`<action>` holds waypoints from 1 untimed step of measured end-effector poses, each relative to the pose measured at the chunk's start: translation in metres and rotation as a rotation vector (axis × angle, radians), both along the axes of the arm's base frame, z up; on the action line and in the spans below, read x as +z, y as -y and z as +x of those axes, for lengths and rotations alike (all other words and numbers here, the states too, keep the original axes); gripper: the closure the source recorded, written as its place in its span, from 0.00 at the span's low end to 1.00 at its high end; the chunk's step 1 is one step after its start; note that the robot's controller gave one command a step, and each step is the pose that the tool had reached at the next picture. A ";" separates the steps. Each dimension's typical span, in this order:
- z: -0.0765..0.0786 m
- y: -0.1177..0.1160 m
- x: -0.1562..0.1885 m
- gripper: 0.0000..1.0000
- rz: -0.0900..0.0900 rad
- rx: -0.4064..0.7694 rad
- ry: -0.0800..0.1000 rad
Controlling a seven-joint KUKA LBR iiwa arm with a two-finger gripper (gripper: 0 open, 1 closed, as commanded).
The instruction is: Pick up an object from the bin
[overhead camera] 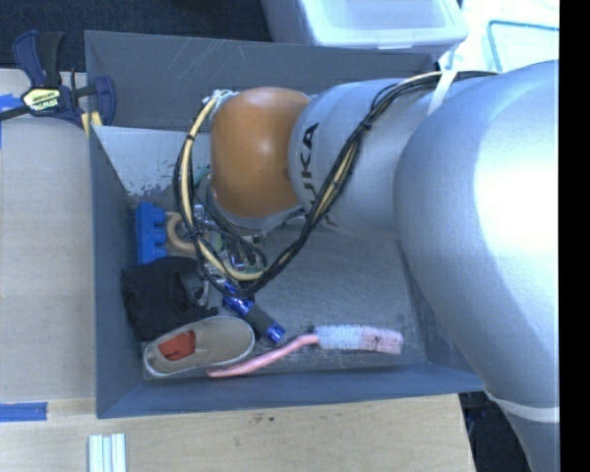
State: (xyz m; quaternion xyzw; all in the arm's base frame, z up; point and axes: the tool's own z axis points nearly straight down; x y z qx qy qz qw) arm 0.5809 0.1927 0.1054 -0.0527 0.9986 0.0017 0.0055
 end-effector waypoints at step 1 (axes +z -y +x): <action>0.005 0.004 0.079 0.00 0.002 -0.016 0.009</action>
Offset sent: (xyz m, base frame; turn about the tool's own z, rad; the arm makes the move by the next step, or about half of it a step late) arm 0.0063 -0.0167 -0.0260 0.0222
